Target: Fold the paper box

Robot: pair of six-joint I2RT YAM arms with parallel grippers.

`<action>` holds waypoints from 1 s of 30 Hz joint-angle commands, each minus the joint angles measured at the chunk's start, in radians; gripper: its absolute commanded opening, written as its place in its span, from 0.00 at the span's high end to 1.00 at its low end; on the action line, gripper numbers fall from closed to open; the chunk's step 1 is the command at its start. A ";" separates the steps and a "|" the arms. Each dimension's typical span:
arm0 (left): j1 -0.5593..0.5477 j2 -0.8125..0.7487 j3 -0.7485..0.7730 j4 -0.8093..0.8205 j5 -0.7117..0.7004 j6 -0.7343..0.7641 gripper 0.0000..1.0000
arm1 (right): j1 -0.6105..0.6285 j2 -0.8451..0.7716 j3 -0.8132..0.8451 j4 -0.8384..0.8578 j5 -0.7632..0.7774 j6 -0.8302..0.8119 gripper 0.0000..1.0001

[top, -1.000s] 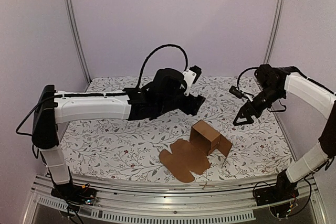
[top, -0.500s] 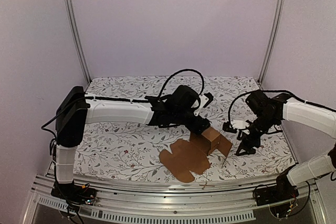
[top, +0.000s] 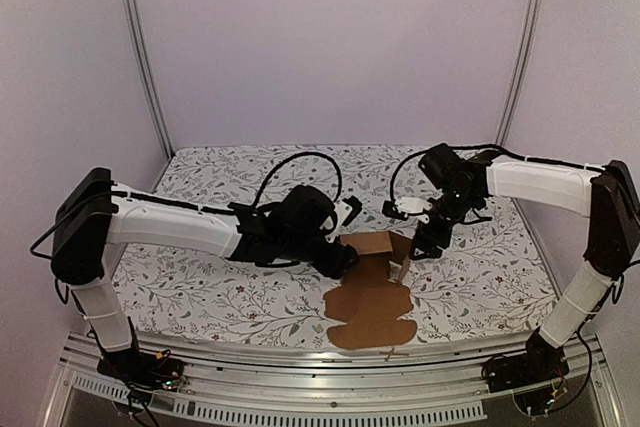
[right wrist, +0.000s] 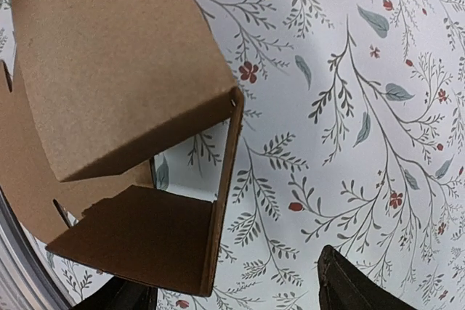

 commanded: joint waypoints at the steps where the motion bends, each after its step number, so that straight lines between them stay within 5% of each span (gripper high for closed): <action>1: 0.007 -0.105 -0.121 0.032 0.003 -0.093 0.34 | -0.001 0.090 0.083 0.042 -0.049 0.029 0.26; 9: 0.048 -0.279 -0.179 0.009 -0.138 -0.003 0.25 | -0.008 0.116 0.087 0.029 -0.095 -0.058 0.24; 21: 0.200 0.061 0.203 -0.205 0.239 0.148 0.22 | -0.065 0.148 0.114 0.023 -0.175 -0.191 0.24; 30: 0.207 0.126 0.207 -0.184 0.346 0.129 0.29 | -0.061 0.151 0.158 -0.132 -0.307 -0.312 0.23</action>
